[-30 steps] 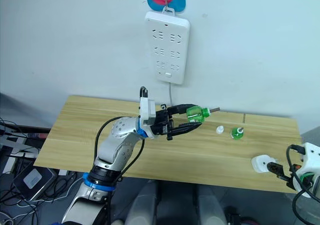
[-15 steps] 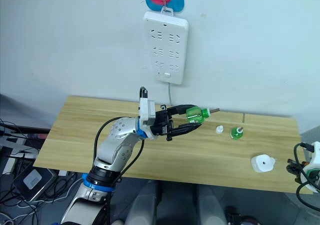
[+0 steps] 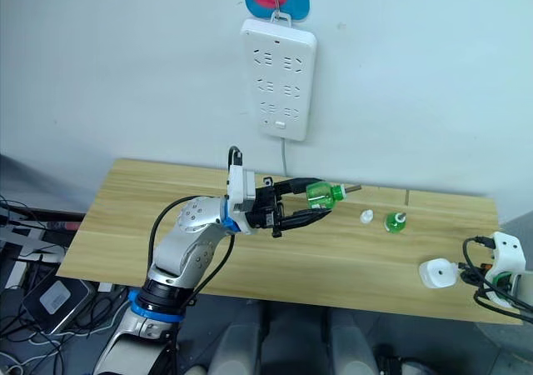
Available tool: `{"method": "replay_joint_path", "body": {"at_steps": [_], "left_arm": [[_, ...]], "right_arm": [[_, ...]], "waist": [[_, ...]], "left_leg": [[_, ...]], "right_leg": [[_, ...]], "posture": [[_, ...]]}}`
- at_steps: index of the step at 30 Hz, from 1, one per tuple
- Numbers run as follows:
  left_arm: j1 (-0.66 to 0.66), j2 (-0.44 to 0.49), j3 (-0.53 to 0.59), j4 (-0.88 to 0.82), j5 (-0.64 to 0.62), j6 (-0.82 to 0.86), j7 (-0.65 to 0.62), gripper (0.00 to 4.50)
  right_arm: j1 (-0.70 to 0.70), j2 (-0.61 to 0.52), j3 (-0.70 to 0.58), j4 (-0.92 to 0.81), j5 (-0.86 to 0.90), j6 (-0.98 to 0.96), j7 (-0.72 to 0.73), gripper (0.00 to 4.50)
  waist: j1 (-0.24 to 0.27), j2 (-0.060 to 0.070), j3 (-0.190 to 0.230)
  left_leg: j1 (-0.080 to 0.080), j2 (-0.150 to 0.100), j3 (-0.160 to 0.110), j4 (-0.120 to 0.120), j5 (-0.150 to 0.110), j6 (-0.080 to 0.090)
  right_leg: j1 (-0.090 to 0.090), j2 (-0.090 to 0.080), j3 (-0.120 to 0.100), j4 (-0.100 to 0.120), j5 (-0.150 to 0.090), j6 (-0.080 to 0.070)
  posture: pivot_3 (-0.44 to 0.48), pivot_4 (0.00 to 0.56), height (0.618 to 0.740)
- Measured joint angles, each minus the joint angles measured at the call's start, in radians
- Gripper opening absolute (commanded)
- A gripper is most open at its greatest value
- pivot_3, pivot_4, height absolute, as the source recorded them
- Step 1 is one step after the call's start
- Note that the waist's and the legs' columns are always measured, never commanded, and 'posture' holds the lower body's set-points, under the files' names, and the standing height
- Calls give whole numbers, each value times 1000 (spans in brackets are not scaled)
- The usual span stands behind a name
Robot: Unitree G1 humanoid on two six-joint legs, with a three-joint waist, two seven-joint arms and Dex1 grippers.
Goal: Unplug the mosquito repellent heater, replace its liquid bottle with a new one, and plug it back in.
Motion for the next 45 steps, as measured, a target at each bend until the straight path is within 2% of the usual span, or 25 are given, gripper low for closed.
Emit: {"method": "replay_joint_path", "body": {"at_steps": [6, 22, 29, 32, 37, 41, 45], "left_arm": [[-4, -1, 0, 0, 0, 3, 6, 2281], [-6, -4, -1, -1, 0, 18, 17, 2281], [-6, -4, -1, -1, 0, 18, 20, 2281], [-5, -5, -1, -2, 0, 18, 21, 2281], [0, -13, -2, -2, 0, 17, 23, 2281], [3, -19, -2, -3, 0, 16, 24, 2281], [5, -23, -3, -3, 2, 12, 24, 2281]], "right_arm": [[-76, 56, 1, 20, -107, 18, 66, 31], [-107, 74, 80, -72, -316, -18, 295, 31], [-108, 69, 140, -126, -394, -62, 381, 31], [-104, 26, 145, -167, -437, -60, 393, 31], [-125, -16, 31, -306, -405, 150, 377, 1514], [-208, 42, -67, -396, -367, 403, 330, 2916], [-220, 103, -111, -431, -338, 506, 269, 4314]], "waist": [[3, 0, 0], [16, 0, 0], [21, 0, 0], [21, 1, 1], [21, 0, 1], [22, 0, 1], [24, 0, 1]], "left_leg": [[0, 0, 0, 0, 0, 0], [0, 0, 0, 0, 0, 0], [0, 0, 0, 0, 0, 0], [0, 0, 0, 0, 0, 0], [0, 1, 0, 0, 0, 0], [0, 1, 0, 0, 0, 0], [-1, 0, 0, -1, 0, 0]], "right_leg": [[0, 0, 0, 0, 0, 0], [0, 0, 0, 0, 0, 0], [0, 0, 0, 0, 0, 0], [0, 0, 0, 0, 0, 0], [0, 0, 0, 0, 0, 0], [0, 0, 0, 0, 0, 0], [0, 0, 0, -1, 0, 0]], "posture": [[230, 362, 740], [225, 361, 740], [224, 361, 740], [220, 361, 740], [206, 363, 740], [204, 363, 740], [214, 369, 740]]}}
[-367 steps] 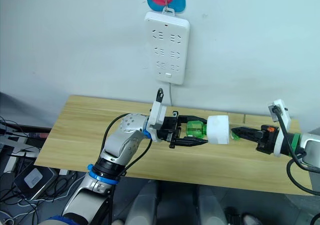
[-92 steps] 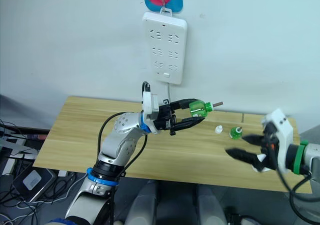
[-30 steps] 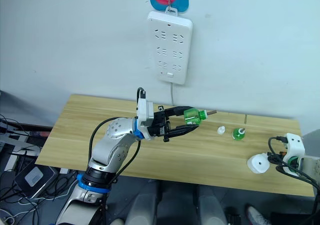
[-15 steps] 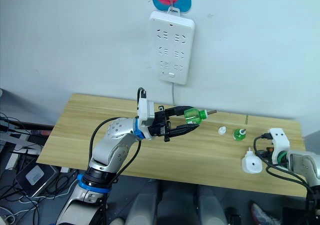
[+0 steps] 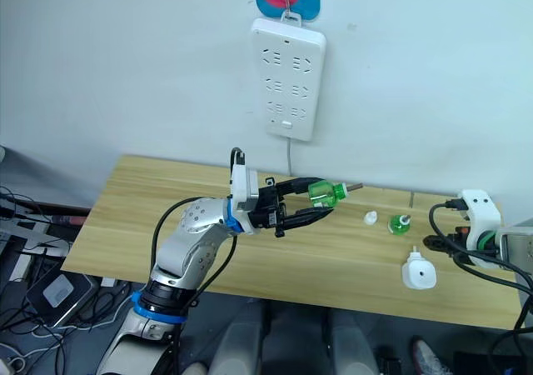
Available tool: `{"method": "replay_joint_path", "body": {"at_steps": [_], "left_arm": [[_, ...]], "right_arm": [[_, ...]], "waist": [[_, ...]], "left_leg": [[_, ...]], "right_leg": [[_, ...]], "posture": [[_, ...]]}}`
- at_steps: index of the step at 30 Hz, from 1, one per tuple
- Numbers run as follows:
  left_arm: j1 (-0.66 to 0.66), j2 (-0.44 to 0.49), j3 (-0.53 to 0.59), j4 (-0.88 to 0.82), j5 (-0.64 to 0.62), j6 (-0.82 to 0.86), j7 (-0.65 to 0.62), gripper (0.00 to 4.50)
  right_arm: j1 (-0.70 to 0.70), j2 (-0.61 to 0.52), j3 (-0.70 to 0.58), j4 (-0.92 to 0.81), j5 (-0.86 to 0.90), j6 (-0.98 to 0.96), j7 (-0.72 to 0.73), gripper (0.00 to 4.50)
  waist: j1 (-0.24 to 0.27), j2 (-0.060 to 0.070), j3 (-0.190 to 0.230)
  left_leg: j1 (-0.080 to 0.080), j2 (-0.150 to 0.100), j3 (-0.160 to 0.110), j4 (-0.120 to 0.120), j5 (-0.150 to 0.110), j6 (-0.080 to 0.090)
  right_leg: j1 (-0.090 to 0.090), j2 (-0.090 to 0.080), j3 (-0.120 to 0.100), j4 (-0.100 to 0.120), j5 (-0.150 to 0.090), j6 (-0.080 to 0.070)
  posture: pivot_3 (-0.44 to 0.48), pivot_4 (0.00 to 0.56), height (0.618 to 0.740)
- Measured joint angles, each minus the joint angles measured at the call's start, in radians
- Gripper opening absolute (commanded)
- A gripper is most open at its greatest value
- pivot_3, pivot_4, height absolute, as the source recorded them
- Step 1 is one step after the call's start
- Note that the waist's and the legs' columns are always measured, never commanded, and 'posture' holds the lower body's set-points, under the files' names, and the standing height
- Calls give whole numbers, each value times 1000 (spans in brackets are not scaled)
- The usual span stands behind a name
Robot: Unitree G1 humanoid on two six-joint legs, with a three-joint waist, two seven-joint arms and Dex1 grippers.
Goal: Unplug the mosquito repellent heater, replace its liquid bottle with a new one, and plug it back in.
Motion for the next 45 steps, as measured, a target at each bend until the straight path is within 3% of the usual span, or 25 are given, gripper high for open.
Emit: {"method": "replay_joint_path", "body": {"at_steps": [1, 13, 19, 42, 45], "left_arm": [[1, -1, 0, 0, 1, -4, 0, 2281], [23, 10, -1, -17, 5, -11, 18, 2281], [20, 17, -4, -18, 5, -11, 15, 2281], [16, 50, -18, -43, 0, 9, 8, 2281], [16, 52, -18, -43, 0, 9, 0, 2281]], "right_arm": [[14, 16, -8, -13, 15, 5, -28, 4460], [179, 69, -23, -118, 157, 8, -181, 4460], [156, 127, -24, -84, 121, 8, -200, 4460], [194, 177, 55, -1, -32, -114, -94, 4460], [195, 168, 67, -1, -39, -137, -76, 3920]], "waist": [[1, 0, 0], [1, 0, 1], [1, 0, 1], [11, 0, 1], [11, 0, 1]], "left_leg": [[0, 0, 0, 0, 0, 0], [-1, 0, 0, 0, 0, 0], [-1, 0, 0, -1, 0, 0], [0, 1, 1, -11, 0, 0], [0, 1, 1, -11, 0, 0]], "right_leg": [[0, 0, 0, 0, 0, 0], [-1, 0, 0, 0, 0, 0], [-1, 0, 0, 0, 0, 0], [-2, 0, 0, -8, 0, 0], [-2, 0, 0, -8, 0, 0]], "posture": [[214, 369, 740], [224, 374, 740], [240, 377, 740], [246, 374, 740], [246, 374, 740]]}}
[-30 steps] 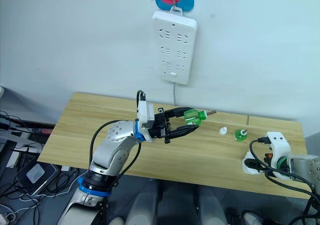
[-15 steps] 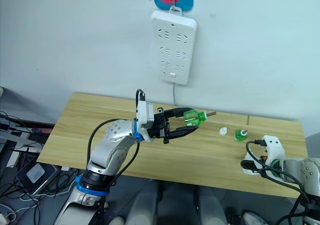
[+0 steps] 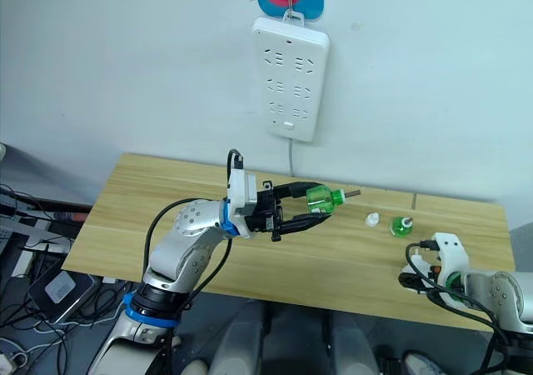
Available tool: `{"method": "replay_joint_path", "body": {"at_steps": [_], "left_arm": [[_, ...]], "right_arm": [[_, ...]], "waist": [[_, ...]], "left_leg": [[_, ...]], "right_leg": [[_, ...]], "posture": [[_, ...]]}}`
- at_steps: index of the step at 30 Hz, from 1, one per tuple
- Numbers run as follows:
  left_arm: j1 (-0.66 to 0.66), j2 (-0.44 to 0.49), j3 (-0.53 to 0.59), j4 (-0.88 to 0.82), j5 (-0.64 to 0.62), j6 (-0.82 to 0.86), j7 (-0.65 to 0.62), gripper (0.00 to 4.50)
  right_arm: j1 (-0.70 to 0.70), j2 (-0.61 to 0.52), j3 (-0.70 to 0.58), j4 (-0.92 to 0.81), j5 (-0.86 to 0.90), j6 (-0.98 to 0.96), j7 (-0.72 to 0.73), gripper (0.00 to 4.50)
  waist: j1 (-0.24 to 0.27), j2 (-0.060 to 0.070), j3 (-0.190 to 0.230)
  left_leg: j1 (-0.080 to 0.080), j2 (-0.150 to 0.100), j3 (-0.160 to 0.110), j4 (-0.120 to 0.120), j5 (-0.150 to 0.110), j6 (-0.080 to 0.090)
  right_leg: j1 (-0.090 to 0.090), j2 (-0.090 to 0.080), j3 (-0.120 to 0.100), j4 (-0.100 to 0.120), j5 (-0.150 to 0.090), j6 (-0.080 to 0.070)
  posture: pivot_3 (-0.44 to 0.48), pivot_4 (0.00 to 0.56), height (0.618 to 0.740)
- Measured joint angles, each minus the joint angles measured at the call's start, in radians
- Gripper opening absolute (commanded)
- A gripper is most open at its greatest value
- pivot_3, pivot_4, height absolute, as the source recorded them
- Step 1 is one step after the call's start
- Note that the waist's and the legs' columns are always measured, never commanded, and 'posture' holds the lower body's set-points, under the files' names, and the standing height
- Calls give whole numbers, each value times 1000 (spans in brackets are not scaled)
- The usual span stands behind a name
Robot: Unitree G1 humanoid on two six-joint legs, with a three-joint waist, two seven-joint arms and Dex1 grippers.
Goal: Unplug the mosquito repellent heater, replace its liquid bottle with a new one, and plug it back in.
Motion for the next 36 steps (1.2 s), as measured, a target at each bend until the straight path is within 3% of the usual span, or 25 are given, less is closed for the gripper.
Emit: {"method": "replay_joint_path", "body": {"at_steps": [3, 12, 15, 18, 21, 24, 28, 36], "left_arm": [[-1, 0, -1, 0, 0, 2, -3, 2281], [0, -5, -12, 0, -2, 3, -10, 2281], [2, 1, -13, -1, -22, 4, -32, 2281], [11, 4, -13, -6, -43, 5, -58, 2281], [11, -4, -18, -7, -59, 5, -80, 2281], [-2, -23, -26, -6, -60, 1, -97, 2281], [-6, -43, -47, -6, -61, -3, -118, 2281], [-22, -64, -49, 13, -60, -10, -136, 2281]], "right_arm": [[4, -33, -5, -17, 1, -13, 28, 3048], [51, -112, -80, -54, 34, 12, 119, 2982], [31, -207, -213, -56, 171, 104, 243, 2982], [113, -362, -333, -44, 441, 143, 404, 2982], [145, -448, -412, 35, 727, 146, 476, 2982], [100, -478, -437, 134, 970, 109, 384, 2982], [164, -509, -365, 135, 1260, -38, 190, 2982], [74, -511, -275, 106, 1340, -159, 167, 2982]], "waist": [[1, -1, 0], [9, 0, 1], [10, 0, 1], [12, 0, 1], [12, 0, 2], [11, -1, 2], [9, -1, 2], [7, -1, 2]], "left_leg": [[0, 0, 0, 0, 0, 0], [0, 0, 1, 0, 0, 0], [1, 0, 1, 0, 0, 0], [1, 1, 0, -2, 0, 0], [0, 0, 2, -2, 0, 0], [0, 0, 2, -1, 0, 1], [0, 0, 2, -1, 0, 1], [0, 0, 2, 0, 0, 1]], "right_leg": [[0, 0, 0, -1, 0, 0], [0, 0, 0, -1, 0, 0], [0, 0, 0, 0, 0, 0], [2, 0, -1, -3, 0, 0], [3, -1, 0, -6, 2, -2], [3, -1, 1, -7, 3, -1], [3, 0, 0, -7, 3, 0], [2, 0, 0, -6, 3, 0]], "posture": [[246, 374, 740], [221, 367, 740], [201, 361, 740], [186, 357, 740], [175, 354, 740], [166, 353, 740], [161, 352, 740], [155, 348, 740]]}}
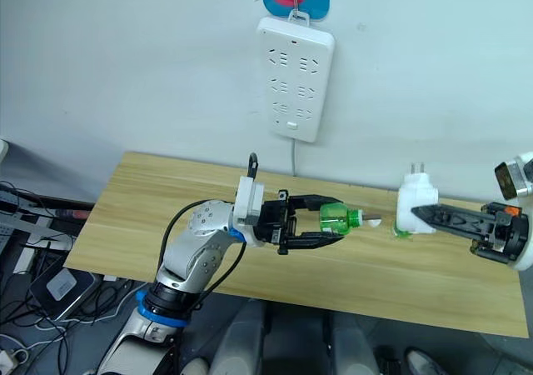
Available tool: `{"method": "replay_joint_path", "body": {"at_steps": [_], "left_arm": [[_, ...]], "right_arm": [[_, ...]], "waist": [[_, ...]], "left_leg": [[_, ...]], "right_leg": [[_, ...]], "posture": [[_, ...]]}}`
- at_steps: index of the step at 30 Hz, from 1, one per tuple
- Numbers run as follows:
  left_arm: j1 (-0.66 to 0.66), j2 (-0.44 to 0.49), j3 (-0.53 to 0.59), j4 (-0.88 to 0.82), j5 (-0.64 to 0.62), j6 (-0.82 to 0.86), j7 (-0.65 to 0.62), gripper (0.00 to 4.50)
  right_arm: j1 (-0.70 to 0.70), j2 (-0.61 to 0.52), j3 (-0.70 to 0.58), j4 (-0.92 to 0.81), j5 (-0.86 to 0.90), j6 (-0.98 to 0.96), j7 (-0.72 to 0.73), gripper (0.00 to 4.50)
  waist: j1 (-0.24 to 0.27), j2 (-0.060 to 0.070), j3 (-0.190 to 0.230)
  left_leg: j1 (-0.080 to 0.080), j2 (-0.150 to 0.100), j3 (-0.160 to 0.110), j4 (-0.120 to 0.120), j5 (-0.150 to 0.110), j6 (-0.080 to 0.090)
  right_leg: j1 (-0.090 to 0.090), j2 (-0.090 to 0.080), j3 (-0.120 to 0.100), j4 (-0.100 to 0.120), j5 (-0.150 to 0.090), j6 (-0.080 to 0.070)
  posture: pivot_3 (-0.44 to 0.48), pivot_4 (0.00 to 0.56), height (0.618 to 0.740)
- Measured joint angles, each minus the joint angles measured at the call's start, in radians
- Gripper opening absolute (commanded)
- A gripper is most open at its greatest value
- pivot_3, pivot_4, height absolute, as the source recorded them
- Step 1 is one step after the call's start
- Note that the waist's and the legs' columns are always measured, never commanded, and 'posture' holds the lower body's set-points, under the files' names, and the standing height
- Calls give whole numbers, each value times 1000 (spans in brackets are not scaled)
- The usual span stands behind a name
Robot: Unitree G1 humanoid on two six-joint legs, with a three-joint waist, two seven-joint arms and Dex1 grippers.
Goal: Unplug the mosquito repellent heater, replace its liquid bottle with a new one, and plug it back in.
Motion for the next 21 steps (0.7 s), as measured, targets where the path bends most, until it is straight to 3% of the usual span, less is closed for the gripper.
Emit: {"method": "replay_joint_path", "body": {"at_steps": [10, 21], "left_arm": [[-14, -19, 0, 37, 5, -16, 0, 2281], [-23, -35, -3, 39, 10, -33, 1, 2281]], "right_arm": [[42, -59, 19, -31, 4, 8, 101, 2982], [13, -64, 56, -30, 4, -9, 103, 2982]], "waist": [[2, 0, 0], [3, 0, 0]], "left_leg": [[0, 0, 0, 0, 0, 0], [0, 0, 0, 1, 0, 0]], "right_leg": [[0, 0, 0, 0, 1, -1], [0, 0, 0, 1, 1, -2]], "posture": [[159, 343, 740], [167, 340, 740]]}}
